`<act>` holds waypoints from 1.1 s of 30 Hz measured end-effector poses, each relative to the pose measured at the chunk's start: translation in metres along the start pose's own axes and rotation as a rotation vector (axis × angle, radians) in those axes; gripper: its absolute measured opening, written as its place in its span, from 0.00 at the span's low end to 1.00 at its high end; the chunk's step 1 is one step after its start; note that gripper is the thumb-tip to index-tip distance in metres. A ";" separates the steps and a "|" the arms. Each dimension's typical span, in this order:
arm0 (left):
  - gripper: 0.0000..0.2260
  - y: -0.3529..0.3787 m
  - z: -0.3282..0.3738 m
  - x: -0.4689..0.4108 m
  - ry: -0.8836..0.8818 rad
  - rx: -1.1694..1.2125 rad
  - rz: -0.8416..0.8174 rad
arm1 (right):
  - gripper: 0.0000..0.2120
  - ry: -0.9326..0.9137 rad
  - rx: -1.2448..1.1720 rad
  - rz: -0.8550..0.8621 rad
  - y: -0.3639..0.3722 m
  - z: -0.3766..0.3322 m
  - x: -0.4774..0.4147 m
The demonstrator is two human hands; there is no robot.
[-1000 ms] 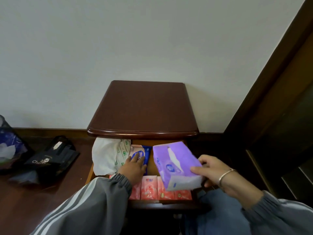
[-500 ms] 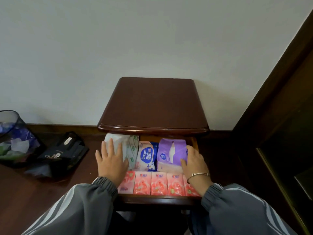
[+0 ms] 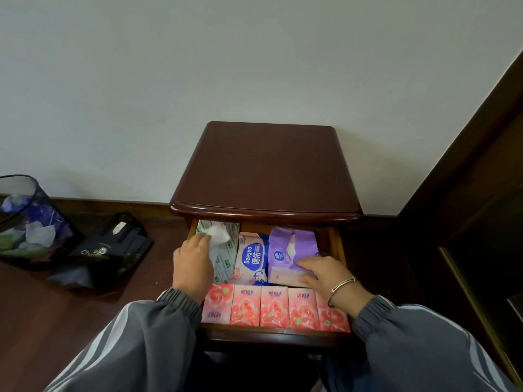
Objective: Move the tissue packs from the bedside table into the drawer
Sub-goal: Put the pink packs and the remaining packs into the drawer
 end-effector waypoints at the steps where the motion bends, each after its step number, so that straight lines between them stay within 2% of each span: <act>1: 0.26 0.003 0.005 0.000 0.065 -0.022 -0.031 | 0.18 0.024 0.035 0.027 -0.003 0.000 -0.003; 3: 0.25 0.013 0.014 -0.001 0.175 -0.004 -0.146 | 0.14 0.078 0.096 0.088 -0.008 0.000 -0.009; 5: 0.23 0.023 0.022 0.000 0.198 0.085 -0.310 | 0.14 0.107 0.107 0.087 -0.008 -0.001 -0.016; 9: 0.22 0.036 0.024 -0.002 0.075 0.324 -0.540 | 0.16 0.060 -0.111 0.008 0.003 -0.003 -0.022; 12: 0.25 0.039 0.015 -0.004 0.028 0.398 -0.626 | 0.19 0.025 -0.129 0.037 0.006 -0.001 -0.017; 14: 0.26 0.037 0.011 -0.005 0.065 0.338 -0.613 | 0.20 0.010 -0.126 0.092 0.005 0.003 -0.008; 17: 0.24 0.029 0.010 -0.007 0.186 0.111 -0.400 | 0.19 -0.015 -0.146 0.210 -0.001 0.007 0.010; 19: 0.24 0.028 0.006 -0.008 0.197 -0.034 -0.295 | 0.17 -0.029 -0.162 0.262 -0.004 0.011 0.022; 21: 0.25 0.038 0.000 -0.005 0.198 -0.164 -0.334 | 0.17 -0.023 -0.163 0.284 -0.003 0.014 0.032; 23: 0.24 0.050 -0.005 -0.002 0.166 -0.146 -0.482 | 0.17 -0.030 -0.167 0.286 -0.001 0.013 0.040; 25: 0.23 0.056 -0.006 -0.002 0.192 -0.181 -0.647 | 0.18 -0.070 -0.168 0.244 0.002 0.009 0.046; 27: 0.23 0.055 -0.006 -0.003 0.256 -0.297 -0.700 | 0.22 -0.136 -0.156 0.150 0.009 0.004 0.053; 30: 0.24 0.044 -0.001 0.000 0.317 -0.390 -0.636 | 0.34 -0.213 -0.088 -0.003 0.025 -0.001 0.064; 33: 0.24 0.020 0.004 0.014 0.339 -0.240 -0.513 | 0.46 -0.222 0.014 -0.080 0.037 0.001 0.073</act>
Point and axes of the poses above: each hand's wrist, its own x-axis away from the middle knuckle, its own y-axis out of the palm, z = x × y, the point moved 4 cm from there along -x, towards the middle knuckle, and after that the axes turned 10 degrees about -z, right-handed, at the moved point
